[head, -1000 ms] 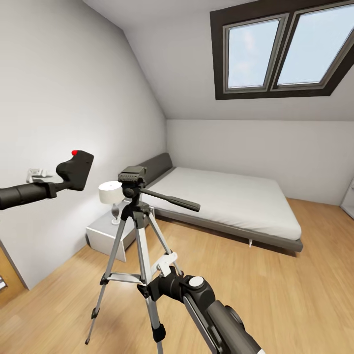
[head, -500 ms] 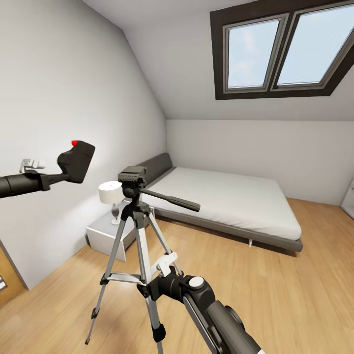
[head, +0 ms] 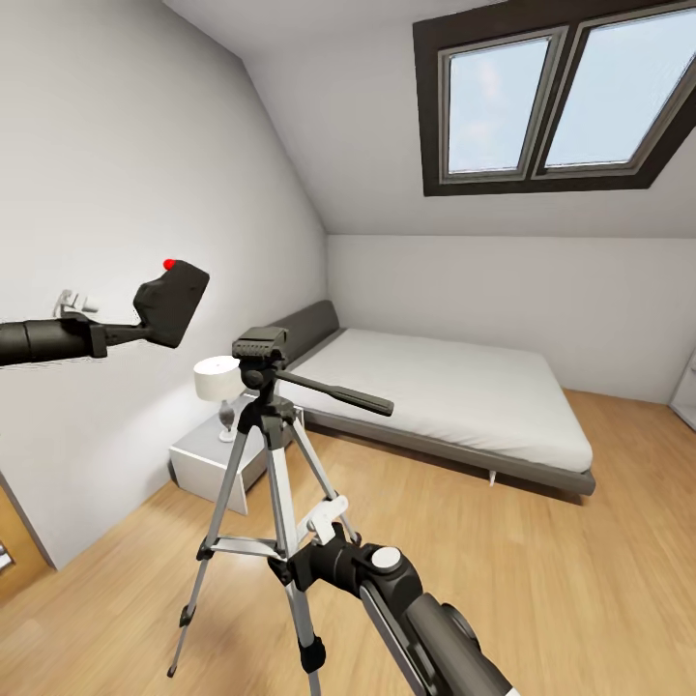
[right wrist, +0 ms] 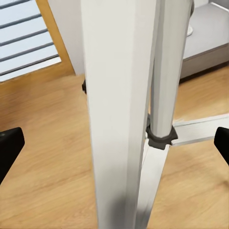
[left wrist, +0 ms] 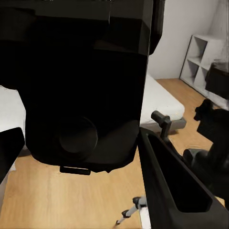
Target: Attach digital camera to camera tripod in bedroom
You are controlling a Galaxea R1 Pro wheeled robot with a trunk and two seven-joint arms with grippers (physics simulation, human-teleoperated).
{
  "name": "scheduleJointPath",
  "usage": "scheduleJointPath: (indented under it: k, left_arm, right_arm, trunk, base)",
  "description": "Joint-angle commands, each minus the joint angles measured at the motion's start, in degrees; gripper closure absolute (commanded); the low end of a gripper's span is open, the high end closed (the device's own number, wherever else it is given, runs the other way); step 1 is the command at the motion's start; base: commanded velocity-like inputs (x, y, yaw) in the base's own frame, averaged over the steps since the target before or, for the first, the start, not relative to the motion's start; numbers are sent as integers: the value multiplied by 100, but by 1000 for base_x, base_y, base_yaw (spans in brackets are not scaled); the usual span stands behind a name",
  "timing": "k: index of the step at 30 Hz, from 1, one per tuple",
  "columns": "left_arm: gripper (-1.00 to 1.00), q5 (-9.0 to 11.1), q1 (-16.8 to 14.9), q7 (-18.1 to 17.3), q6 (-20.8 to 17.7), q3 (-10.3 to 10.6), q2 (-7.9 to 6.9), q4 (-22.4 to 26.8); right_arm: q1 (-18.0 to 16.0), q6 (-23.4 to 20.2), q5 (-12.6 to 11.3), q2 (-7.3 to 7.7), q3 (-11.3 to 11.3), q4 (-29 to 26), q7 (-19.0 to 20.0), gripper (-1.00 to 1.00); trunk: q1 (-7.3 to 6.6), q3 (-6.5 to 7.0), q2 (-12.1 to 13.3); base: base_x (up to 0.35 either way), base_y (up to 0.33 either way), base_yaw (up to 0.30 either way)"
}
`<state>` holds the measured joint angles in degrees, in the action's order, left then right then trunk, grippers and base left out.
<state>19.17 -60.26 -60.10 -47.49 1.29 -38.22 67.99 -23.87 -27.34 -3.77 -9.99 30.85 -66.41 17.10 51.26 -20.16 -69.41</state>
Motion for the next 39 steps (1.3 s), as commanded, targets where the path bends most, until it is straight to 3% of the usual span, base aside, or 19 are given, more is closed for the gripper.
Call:
scheduleJointPath:
  k: [1,8,16,17,28,36,39]
  left_arm:
    - [100,2,-89,-40,-33,90,-5,-14]
    - [100,-22,-589,-358,-217,580,-11,-54]
    - [100,-222,-1118,-691,-327,1221,-10,-65]
    - [100,-243,-1176,-741,-333,1304,-1,-67]
    - [100,-322,-1746,-1088,-344,1808,103,-103]
    - [100,-444,-1976,-1392,-347,1973,90,-128]
    - [100,-485,-2004,-1683,-338,1998,57,-146]
  right_arm:
    - [-4,-31,-40,0,3,11,0,-100]
    - [-4,13,-44,0,36,98,3,-100]
    - [-4,83,-45,0,50,162,4,-100]
    - [-4,88,-45,0,52,171,4,100]
    - [-4,149,-45,0,71,204,4,100]
    - [-4,157,-45,0,77,207,4,100]
    - [-4,158,-45,0,78,207,4,100]
  trunk:
    - [0,-8,-5]
    - [0,-8,-5]
    - [0,-8,-5]
    - [0,-8,-5]
    - [0,-8,-5]
    - [0,-8,-5]
    - [0,-8,-5]
  base:
    - [0,0,0]
    - [0,0,0]
    - [0,0,0]
    - [0,0,0]
    - [0,0,0]
    - [0,0,0]
    - [0,0,0]
